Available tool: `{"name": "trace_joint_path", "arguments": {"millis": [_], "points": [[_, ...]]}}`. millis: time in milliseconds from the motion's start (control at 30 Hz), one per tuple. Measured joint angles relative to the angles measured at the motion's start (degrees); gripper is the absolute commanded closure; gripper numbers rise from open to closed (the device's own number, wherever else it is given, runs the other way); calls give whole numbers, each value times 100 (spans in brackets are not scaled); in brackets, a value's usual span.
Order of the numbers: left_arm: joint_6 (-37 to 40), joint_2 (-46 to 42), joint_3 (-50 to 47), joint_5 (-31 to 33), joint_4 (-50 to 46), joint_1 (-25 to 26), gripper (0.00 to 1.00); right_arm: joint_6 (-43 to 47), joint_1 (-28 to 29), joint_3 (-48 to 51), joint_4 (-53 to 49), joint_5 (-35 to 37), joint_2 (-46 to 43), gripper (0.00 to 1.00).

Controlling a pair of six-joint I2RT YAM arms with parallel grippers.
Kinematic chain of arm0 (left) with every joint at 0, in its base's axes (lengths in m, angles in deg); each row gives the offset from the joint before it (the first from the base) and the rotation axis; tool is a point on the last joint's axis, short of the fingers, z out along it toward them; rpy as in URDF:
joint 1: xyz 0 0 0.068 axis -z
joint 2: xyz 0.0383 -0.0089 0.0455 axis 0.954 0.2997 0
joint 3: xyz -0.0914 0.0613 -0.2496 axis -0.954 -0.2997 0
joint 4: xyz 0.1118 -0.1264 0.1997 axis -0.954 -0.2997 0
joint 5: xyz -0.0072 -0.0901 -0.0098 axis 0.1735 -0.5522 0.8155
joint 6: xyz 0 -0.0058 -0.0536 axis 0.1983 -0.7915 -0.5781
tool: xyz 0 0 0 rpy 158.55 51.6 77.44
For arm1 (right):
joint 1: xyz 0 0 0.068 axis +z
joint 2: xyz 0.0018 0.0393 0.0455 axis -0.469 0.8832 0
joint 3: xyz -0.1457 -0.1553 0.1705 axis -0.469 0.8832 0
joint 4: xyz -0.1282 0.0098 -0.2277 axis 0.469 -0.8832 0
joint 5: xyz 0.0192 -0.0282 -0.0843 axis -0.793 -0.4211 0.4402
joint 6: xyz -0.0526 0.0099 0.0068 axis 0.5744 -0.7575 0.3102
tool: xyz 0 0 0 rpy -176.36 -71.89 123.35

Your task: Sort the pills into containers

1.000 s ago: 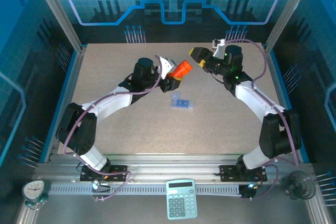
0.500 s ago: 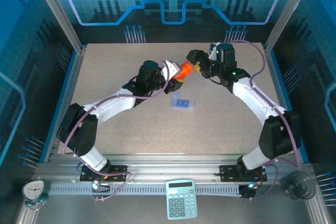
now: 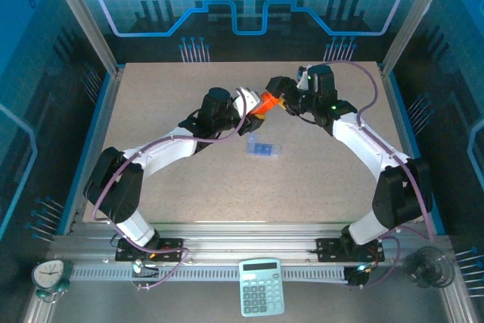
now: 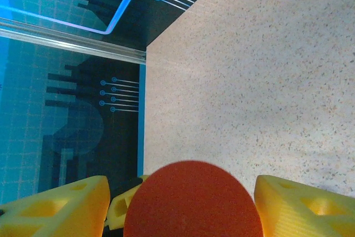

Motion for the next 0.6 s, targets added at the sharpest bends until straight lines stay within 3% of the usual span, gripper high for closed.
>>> {"name": "trace_joint_path", "arguments": {"millis": [100, 300, 467, 600], "points": [[0, 33, 28, 0, 0, 0, 100, -13, 11, 42, 24, -44, 0, 36], [-13, 52, 48, 44, -15, 0, 100, -42, 4, 136, 87, -46, 0, 59], [-33, 52, 48, 39, -35, -9, 100, 144, -22, 319, 463, -101, -2, 59], [-275, 52, 48, -372, -90, -140, 100, 501, -144, 848, 1572, -544, -4, 55]]}}
